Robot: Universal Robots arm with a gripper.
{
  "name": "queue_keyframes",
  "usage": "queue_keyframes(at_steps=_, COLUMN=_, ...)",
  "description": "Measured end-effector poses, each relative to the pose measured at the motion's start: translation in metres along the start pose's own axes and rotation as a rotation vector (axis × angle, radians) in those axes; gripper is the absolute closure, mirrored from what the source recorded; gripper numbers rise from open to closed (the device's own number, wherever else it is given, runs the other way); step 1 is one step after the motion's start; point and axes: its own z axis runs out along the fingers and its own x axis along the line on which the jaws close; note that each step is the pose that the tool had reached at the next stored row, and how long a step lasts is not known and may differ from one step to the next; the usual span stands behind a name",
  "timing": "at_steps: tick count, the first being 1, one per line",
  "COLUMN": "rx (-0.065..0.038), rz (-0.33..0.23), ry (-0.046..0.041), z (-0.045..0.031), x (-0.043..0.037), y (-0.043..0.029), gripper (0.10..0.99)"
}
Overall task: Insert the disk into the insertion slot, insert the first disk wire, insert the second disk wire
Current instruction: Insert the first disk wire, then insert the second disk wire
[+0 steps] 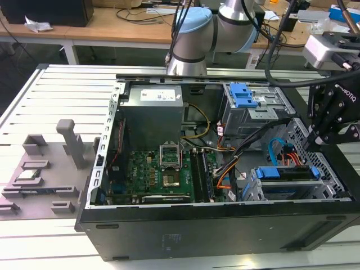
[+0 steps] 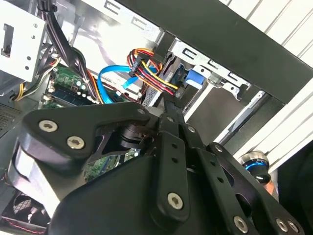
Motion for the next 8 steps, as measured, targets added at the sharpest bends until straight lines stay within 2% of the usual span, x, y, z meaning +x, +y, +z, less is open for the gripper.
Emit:
queue_keyframes(at_steps=7, rx=0.0, rz=0.0, ry=0.0002, z=-0.0003, x=0.0, y=0.0, gripper=0.973)
queue_keyframes(at_steps=8, rx=0.0, rz=0.0, ry=0.0003, z=-0.0003, x=0.0, y=0.0, gripper=0.851)
